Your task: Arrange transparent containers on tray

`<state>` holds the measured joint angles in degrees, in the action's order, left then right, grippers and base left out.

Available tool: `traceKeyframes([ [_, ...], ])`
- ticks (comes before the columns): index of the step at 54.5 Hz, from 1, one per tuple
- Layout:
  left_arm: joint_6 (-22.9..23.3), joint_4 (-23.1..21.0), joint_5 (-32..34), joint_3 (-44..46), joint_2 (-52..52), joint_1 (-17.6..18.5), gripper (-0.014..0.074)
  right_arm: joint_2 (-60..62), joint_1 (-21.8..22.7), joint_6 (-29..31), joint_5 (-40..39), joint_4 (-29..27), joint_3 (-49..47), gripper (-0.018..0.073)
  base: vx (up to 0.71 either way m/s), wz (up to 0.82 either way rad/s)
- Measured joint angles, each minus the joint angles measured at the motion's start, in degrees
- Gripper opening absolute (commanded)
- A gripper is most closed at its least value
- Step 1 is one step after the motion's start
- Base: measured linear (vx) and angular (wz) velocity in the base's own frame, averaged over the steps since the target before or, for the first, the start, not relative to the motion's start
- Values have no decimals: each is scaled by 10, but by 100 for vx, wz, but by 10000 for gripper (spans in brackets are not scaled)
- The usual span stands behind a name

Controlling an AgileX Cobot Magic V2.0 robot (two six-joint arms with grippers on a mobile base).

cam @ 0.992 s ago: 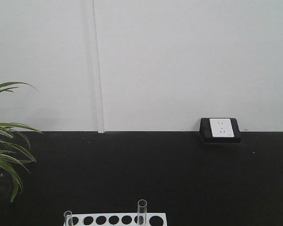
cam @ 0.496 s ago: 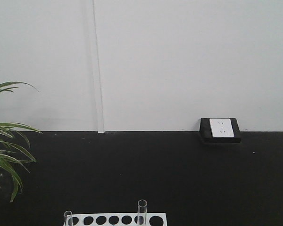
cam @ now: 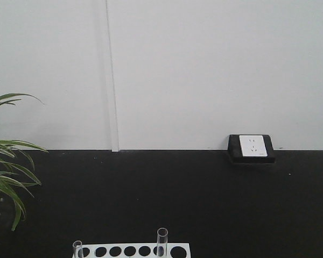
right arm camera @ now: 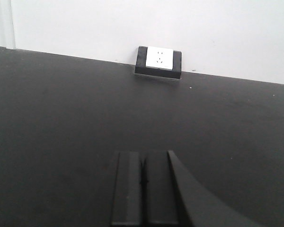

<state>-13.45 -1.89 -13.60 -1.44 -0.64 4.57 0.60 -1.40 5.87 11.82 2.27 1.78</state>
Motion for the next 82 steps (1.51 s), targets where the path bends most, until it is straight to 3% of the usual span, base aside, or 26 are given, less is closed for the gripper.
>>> traceKeyframes([
  [15, 11, -2, 56, 0, 0, 0, -3, 0, 0, 0, -42, 1, 0, -11, 0, 0],
  [20, 15, -5, 106, 0, 0, 0, -3, 0, 0, -9, -94, -7, 0, -11, 0, 0],
  [27, 56, -43, 176, 1, 0, 0, -3, 0, 0, -26, -160, -33, -1, -11, 0, 0],
  [37, 80, -43, 129, 99, 6, 0, -3, -4, 0, -22, -126, -47, -99, -11, 0, 0],
  [44, 82, -20, 128, 208, 78, 0, -3, -67, 0, -5, -126, -48, -226, -11, 0, 0],
  [54, 83, -12, 148, 332, 259, 0, -3, -242, 0, 7, -145, -50, -334, -11, 0, 0],
  [70, 87, -12, 173, 362, 455, 0, 26, -430, 0, 4, -158, -53, -358, 2, 0, 0],
  [82, 87, -12, 196, 362, 489, 0, 184, -453, 0, 2, -171, -54, -358, 139, 0, 0],
])
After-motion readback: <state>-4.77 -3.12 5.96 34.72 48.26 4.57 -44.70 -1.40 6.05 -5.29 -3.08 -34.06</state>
